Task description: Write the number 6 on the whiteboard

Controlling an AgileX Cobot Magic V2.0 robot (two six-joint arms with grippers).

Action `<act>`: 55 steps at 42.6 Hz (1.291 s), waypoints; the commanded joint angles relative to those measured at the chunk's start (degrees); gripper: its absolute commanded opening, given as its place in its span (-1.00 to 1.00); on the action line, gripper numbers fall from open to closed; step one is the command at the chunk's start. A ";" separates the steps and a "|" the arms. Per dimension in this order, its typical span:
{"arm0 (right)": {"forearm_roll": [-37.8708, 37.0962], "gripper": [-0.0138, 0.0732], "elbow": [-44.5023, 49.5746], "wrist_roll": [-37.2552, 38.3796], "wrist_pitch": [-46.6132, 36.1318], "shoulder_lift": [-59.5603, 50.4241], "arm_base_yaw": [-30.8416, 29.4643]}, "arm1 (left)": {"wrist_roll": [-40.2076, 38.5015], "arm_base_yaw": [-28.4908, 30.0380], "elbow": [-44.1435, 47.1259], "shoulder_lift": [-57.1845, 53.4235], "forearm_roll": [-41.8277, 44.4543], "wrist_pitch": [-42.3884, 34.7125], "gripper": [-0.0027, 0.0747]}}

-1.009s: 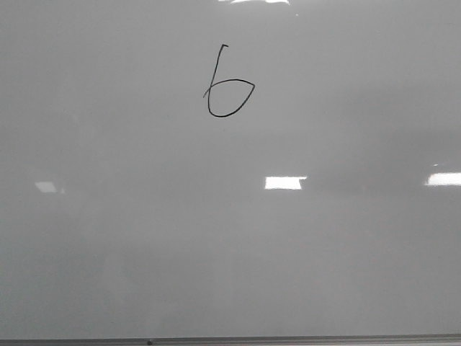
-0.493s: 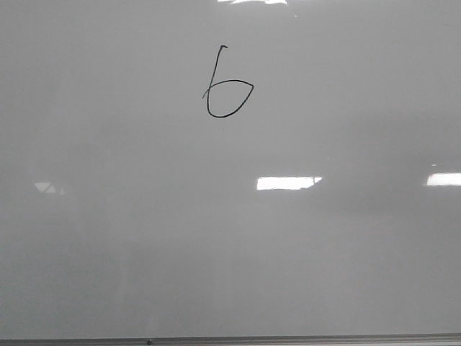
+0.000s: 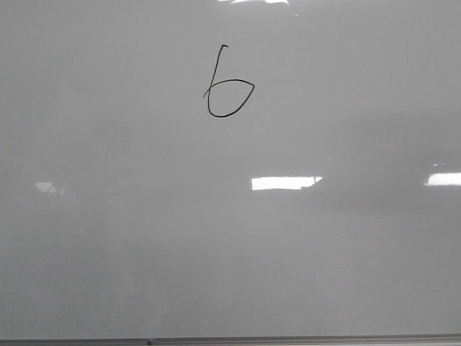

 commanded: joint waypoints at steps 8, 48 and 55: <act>0.57 -0.84 -1.44 0.19 -5.11 0.52 -0.27 | -0.16 -0.46 -1.44 0.56 0.04 -4.19 -0.98; 0.57 -0.84 -1.44 0.19 -4.99 0.52 -0.27 | -0.58 6.64 20.16 -9.16 -1.78 -15.39 -0.98; 0.57 -0.84 -1.44 0.19 -4.99 0.52 -0.27 | -0.58 6.64 20.16 -9.05 -1.78 -14.46 -0.98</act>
